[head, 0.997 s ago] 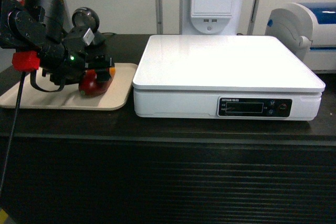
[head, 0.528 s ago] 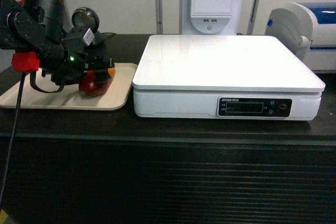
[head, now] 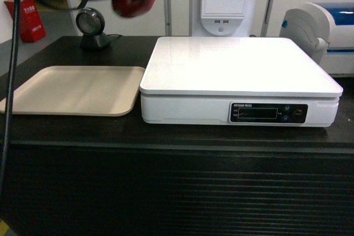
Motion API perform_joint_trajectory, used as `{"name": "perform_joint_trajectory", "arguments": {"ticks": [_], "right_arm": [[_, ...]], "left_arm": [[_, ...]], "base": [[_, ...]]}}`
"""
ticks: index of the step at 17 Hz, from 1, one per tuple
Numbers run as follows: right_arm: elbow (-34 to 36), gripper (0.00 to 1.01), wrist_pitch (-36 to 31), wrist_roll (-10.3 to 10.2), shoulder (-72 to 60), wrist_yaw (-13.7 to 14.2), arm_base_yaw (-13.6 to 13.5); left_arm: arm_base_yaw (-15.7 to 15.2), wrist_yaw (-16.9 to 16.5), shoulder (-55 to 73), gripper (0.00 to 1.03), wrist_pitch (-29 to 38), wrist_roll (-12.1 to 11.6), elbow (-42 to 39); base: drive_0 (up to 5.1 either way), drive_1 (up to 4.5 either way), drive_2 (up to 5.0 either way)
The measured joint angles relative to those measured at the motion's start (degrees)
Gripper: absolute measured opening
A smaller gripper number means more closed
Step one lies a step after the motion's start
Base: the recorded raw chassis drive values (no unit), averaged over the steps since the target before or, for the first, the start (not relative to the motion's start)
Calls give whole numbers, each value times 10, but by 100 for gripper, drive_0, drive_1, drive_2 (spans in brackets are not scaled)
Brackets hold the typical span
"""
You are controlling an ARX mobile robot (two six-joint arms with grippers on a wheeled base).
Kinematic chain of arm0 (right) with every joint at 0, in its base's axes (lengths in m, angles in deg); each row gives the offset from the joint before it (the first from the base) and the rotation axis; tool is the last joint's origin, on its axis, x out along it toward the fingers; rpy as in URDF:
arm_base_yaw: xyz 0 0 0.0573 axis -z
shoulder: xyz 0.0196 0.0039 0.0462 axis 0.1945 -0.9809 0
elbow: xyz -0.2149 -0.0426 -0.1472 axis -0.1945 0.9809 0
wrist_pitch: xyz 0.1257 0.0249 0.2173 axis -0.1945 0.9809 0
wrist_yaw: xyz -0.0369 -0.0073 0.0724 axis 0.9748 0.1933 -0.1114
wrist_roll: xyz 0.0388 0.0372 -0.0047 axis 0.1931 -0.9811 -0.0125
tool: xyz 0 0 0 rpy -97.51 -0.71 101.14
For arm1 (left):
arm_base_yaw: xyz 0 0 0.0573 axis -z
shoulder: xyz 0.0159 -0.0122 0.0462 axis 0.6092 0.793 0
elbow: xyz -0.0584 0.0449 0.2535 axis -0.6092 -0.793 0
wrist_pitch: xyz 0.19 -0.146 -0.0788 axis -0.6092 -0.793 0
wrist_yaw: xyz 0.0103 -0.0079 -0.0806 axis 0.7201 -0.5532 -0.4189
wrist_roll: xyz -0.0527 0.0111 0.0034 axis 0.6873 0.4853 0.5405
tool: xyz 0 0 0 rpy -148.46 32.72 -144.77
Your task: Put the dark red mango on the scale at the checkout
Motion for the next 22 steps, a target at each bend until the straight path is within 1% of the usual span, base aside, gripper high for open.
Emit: {"name": "perform_joint_trajectory", "arguments": {"ticks": [2, 3, 4, 5, 6, 7, 8, 10, 11, 13, 15, 17, 18, 20, 21, 22], "right_arm": [[0, 98, 0, 0, 0, 0, 0], [0, 98, 0, 0, 0, 0, 0], [0, 98, 0, 0, 0, 0, 0], [0, 98, 0, 0, 0, 0, 0], [0, 98, 0, 0, 0, 0, 0], [0, 98, 0, 0, 0, 0, 0], [0, 98, 0, 0, 0, 0, 0], [0, 98, 0, 0, 0, 0, 0], [0, 98, 0, 0, 0, 0, 0], [0, 98, 0, 0, 0, 0, 0], [0, 98, 0, 0, 0, 0, 0], [0, 98, 0, 0, 0, 0, 0], [0, 98, 0, 0, 0, 0, 0], [0, 98, 0, 0, 0, 0, 0], [0, 98, 0, 0, 0, 0, 0], [0, 98, 0, 0, 0, 0, 0]], "left_arm": [[63, -1, -31, 61, 5, 10, -3], [115, 5, -31, 61, 1, 16, -7], [141, 13, -22, 61, -7, 19, -5], [166, 31, -3, 61, -22, 25, 8], [186, 42, 28, 61, -38, 40, 35], [195, 53, 54, 61, -52, 57, 61], [198, 61, 72, 61, -52, 64, 77], [197, 77, 112, 61, -77, 89, 124], [197, 101, 142, 61, -99, 106, 164], [194, 120, 183, 61, -132, 127, 218], [190, 130, 217, 61, -167, 151, 261], [183, 160, 276, 61, -219, 184, 343], [180, 169, 287, 61, -231, 195, 366], [174, 192, 300, 61, -238, 212, 389], [171, 194, 303, 61, -249, 222, 393], [169, 195, 304, 61, -244, 225, 393]], "base": [[0, 0, 0], [0, 0, 0], [0, 0, 0], [0, 0, 0], [0, 0, 0], [0, 0, 0], [0, 0, 0], [0, 0, 0], [0, 0, 0], [0, 0, 0], [0, 0, 0], [0, 0, 0], [0, 0, 0], [0, 0, 0], [0, 0, 0], [0, 0, 0]]}}
